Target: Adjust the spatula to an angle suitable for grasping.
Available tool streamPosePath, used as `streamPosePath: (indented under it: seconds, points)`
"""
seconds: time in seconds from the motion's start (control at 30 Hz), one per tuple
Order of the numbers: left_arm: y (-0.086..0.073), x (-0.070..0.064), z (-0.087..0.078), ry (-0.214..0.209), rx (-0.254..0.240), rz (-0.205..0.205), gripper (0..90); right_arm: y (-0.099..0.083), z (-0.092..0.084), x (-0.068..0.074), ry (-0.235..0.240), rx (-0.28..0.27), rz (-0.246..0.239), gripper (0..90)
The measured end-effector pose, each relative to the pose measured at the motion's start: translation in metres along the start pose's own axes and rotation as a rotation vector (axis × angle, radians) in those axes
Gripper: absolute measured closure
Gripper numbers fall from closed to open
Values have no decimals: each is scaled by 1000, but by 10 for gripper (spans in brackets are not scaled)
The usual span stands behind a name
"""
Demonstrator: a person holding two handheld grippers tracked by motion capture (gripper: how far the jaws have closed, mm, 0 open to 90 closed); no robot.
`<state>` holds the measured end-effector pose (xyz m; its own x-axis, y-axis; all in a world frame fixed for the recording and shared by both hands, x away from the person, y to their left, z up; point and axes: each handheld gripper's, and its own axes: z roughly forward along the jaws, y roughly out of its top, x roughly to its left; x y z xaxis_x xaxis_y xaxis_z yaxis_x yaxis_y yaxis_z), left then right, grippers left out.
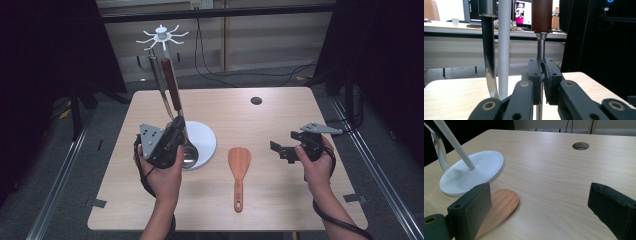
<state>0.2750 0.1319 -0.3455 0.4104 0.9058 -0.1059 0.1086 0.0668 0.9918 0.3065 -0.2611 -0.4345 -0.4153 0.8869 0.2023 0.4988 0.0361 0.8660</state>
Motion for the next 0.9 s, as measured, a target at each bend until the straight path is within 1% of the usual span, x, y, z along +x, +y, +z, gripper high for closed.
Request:
streamPosePath:
  seconds: [0.03,0.07,0.17,0.33,0.4,0.43,0.57,0.6,0.63,0.67,0.7,0.77,0.83,0.87,0.9]
  points:
    - [1,0,0,4,7,1,855,0,0,0,0,0,1,49]
    - [1,0,0,3,1,1,855,0,0,0,3,-3,2,49]
    - [4,1,1,20,0,-3,855,0,1,2,4,1,-1,49]
    - [10,2,1,16,4,7,855,0,1,2,6,1,-2,49]
    - [12,2,3,23,1,7,854,0,1,2,5,1,-1,49]
    - [14,2,3,24,11,10,855,0,1,2,6,2,-2,49]
    - [19,2,5,29,1,15,855,1,1,2,10,0,-1,49]
    - [20,2,6,30,1,7,854,1,1,2,11,-2,0,49]
    - [22,2,7,35,5,14,854,1,1,2,11,-2,1,49]
    - [23,1,7,31,3,17,855,1,1,2,10,-1,2,49]
    - [25,0,8,37,1,13,855,0,1,2,11,-1,3,49]
    - [26,1,10,35,4,11,854,0,1,2,11,0,4,49]
    - [27,1,11,45,5,7,854,0,1,2,12,-2,4,49]
    - [28,1,12,47,8,13,854,0,1,2,14,-5,5,49]
    - [28,1,13,58,9,7,854,1,1,2,14,-4,6,49]
